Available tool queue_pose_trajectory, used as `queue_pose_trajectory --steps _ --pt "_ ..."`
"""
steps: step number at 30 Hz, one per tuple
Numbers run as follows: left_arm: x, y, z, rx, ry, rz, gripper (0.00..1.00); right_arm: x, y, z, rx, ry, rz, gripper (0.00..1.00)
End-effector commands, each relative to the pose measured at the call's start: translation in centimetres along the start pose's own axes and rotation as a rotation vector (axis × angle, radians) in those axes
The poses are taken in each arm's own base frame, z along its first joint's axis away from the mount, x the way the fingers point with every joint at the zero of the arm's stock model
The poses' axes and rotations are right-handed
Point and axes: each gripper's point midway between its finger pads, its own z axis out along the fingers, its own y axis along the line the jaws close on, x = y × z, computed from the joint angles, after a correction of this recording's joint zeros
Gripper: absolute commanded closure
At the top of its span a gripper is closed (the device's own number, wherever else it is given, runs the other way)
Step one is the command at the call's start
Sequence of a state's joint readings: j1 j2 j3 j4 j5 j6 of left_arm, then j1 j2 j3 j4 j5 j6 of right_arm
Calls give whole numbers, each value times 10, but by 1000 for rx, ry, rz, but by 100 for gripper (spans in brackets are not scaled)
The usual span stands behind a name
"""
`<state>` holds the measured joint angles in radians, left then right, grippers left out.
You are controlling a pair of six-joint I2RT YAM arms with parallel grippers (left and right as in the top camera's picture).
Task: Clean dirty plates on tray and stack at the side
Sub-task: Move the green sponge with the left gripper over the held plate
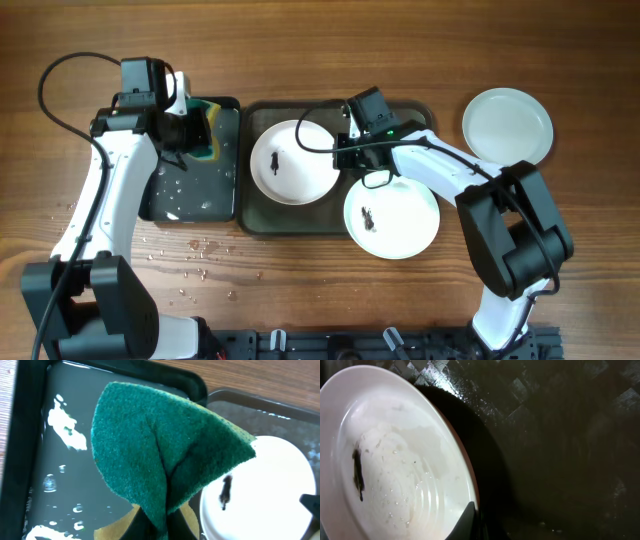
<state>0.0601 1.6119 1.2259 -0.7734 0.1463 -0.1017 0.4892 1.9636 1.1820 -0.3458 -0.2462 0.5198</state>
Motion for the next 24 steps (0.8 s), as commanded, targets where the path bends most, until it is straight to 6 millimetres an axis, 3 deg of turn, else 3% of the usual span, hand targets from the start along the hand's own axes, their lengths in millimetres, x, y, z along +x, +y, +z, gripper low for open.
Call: queue_pose_trajectory --steps 1,6,10,18,24 --pt "-17 -12 -20 42 -33 -74 96 5 -10 5 34 8 23 96" --pt "-26 -10 -47 -35 -35 -67 96 4 -10 5 33 6 39 96" --pt "-17 -30 -48 -17 -4 -22 96 4 -10 5 32 5 39 96" --pt "5 -100 -16 45 59 55 96 3 -9 5 32 3 38 96" --pt "30 -128 24 42 151 120 96 3 -9 5 32 2 37 96"
